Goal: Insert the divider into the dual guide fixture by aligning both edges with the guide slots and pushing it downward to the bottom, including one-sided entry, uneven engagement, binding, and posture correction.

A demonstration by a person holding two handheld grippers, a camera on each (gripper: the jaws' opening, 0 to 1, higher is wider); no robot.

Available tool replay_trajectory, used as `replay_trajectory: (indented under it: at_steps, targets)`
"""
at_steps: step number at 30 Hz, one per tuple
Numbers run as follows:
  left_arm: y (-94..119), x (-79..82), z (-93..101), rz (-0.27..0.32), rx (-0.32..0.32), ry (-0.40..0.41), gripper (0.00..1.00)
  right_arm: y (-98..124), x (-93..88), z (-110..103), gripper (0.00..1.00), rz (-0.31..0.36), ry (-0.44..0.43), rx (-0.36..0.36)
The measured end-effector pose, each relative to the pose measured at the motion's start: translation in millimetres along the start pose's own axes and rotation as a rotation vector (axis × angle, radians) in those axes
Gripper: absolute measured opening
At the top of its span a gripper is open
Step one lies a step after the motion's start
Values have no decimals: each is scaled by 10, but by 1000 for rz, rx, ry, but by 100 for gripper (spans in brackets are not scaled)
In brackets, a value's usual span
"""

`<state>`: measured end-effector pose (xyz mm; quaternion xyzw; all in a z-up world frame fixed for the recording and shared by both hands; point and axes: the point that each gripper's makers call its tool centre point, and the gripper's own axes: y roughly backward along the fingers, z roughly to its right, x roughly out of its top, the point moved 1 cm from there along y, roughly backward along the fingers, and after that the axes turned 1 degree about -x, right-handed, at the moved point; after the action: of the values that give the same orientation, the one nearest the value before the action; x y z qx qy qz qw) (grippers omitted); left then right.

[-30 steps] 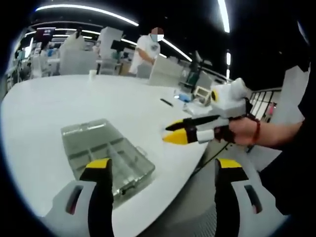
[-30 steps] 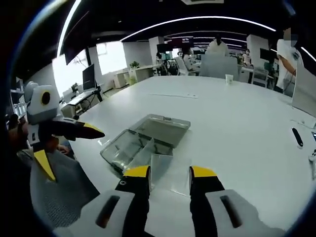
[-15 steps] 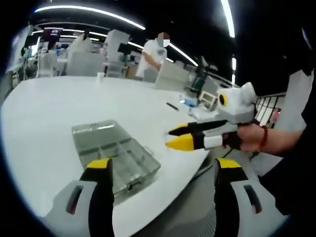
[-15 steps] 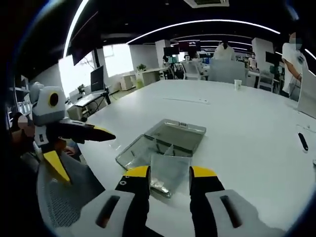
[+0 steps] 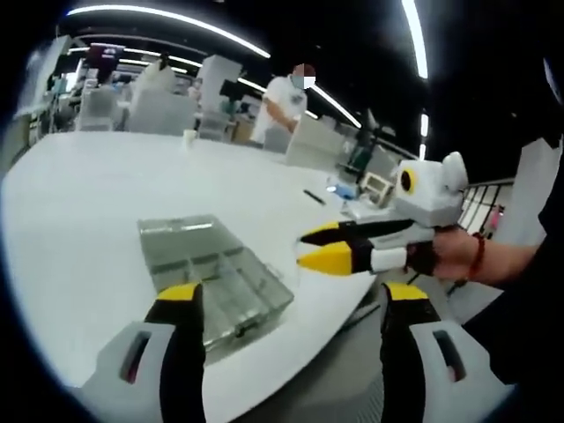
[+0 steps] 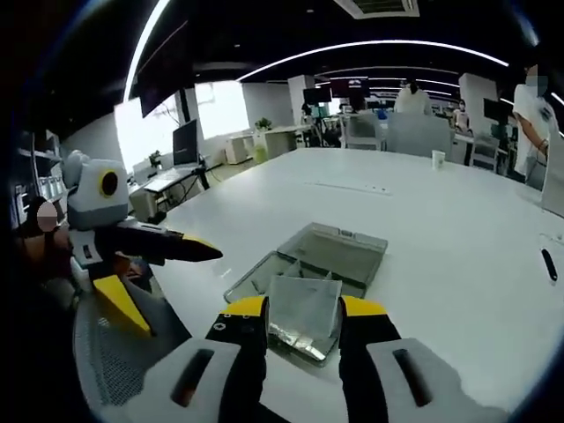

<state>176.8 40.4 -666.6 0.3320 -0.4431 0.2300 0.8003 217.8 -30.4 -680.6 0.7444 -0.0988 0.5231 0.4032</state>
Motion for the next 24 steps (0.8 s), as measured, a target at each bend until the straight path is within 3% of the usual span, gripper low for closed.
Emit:
replay_trajectory:
  at_steps: [5,15,24]
  targets:
    - [26,53,-35,43,0,49,78,-20,51,-74,27,5,26,16]
    - [26,103,-80,74,0,85,75,-28,134,-168,27,25,53,42]
    - [-15,77,-58,65,-18,90,65,26,124,-188,27,29,63,31]
